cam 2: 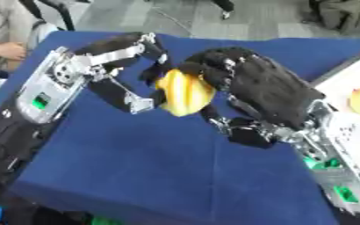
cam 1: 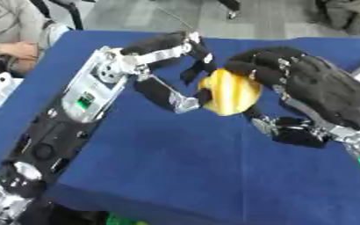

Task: Pick up the objects with one hand, pass them to the other hand, and then place them into the box on the other side of the table.

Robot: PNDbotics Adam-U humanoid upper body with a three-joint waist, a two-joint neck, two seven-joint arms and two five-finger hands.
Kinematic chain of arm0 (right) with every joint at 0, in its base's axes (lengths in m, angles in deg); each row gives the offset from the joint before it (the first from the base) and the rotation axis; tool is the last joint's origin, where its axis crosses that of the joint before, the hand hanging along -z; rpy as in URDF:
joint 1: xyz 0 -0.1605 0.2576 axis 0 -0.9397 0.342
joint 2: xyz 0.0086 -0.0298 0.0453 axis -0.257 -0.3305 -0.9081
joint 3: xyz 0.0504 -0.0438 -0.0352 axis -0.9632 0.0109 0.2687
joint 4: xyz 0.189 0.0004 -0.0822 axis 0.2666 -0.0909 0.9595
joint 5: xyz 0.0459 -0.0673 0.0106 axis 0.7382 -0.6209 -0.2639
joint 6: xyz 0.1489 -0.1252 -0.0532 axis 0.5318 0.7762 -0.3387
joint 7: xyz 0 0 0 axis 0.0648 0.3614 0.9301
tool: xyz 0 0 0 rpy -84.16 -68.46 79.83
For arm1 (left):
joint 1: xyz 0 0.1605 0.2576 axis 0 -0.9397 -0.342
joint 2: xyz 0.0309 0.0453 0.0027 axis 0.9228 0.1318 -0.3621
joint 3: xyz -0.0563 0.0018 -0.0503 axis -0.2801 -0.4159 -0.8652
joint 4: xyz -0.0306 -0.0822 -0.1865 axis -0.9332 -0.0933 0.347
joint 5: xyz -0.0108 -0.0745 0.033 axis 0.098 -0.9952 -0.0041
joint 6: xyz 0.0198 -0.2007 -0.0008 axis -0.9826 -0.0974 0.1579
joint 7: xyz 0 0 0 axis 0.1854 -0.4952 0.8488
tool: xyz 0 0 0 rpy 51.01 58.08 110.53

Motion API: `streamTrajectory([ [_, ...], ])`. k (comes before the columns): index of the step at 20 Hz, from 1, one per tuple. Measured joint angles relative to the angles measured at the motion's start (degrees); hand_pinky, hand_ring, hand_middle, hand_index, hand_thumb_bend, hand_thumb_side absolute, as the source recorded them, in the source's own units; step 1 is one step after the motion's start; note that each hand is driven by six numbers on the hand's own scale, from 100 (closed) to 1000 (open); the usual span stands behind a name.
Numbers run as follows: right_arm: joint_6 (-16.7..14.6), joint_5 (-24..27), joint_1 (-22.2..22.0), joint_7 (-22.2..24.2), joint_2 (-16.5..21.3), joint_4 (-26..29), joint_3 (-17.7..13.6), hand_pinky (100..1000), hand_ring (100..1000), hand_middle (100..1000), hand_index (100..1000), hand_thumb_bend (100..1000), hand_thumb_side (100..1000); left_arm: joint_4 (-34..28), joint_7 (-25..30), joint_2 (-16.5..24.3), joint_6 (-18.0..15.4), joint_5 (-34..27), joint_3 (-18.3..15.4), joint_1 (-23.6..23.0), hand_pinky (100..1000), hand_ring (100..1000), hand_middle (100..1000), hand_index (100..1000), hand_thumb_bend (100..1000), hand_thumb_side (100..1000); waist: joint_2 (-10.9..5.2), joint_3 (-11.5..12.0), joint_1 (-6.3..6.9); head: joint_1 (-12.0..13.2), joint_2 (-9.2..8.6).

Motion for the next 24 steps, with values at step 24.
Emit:
streamTrajectory([
  [24, -0.19, 7.11, -0.08, -11.42, -0.38, -2.17, 0.38, 789, 777, 653, 402, 100, 100, 0.64, 5.95, -0.55, -0.49, -3.98, 0.73, 0.43, 727, 430, 420, 526, 100, 302, 0.0, -0.33, -0.01, 0.36, 0.0],
])
